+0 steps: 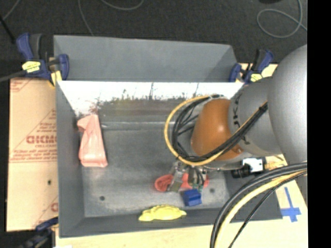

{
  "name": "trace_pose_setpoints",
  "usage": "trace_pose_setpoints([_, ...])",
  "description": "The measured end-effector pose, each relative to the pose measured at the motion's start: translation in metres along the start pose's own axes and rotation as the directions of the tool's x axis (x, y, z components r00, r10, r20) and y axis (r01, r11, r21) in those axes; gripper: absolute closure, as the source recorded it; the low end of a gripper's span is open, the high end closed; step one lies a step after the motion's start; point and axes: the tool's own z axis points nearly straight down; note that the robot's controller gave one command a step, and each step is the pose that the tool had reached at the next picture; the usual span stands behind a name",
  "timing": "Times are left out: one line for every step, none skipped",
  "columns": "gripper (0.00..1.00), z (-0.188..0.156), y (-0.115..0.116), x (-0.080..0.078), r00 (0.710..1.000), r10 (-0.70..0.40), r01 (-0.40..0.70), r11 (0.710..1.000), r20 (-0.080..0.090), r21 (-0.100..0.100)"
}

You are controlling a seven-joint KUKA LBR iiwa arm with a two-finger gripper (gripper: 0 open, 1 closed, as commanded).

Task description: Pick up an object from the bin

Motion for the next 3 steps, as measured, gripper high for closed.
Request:
trace_pose_setpoints([1.0,-0.02,-0.001,0.002,1.0,-0.001,0.001,1.0,-0.006,0.002])
trace_pose_setpoints([1.0,-0.038,-0.001,0.0,1.0,-0.002,0.002,1.0,-0.001,0.0])
trace_pose_setpoints([1.0,-0.058,-0.001,0.0,1.0,-0.004,0.004,1.0,-0.001,0.0])
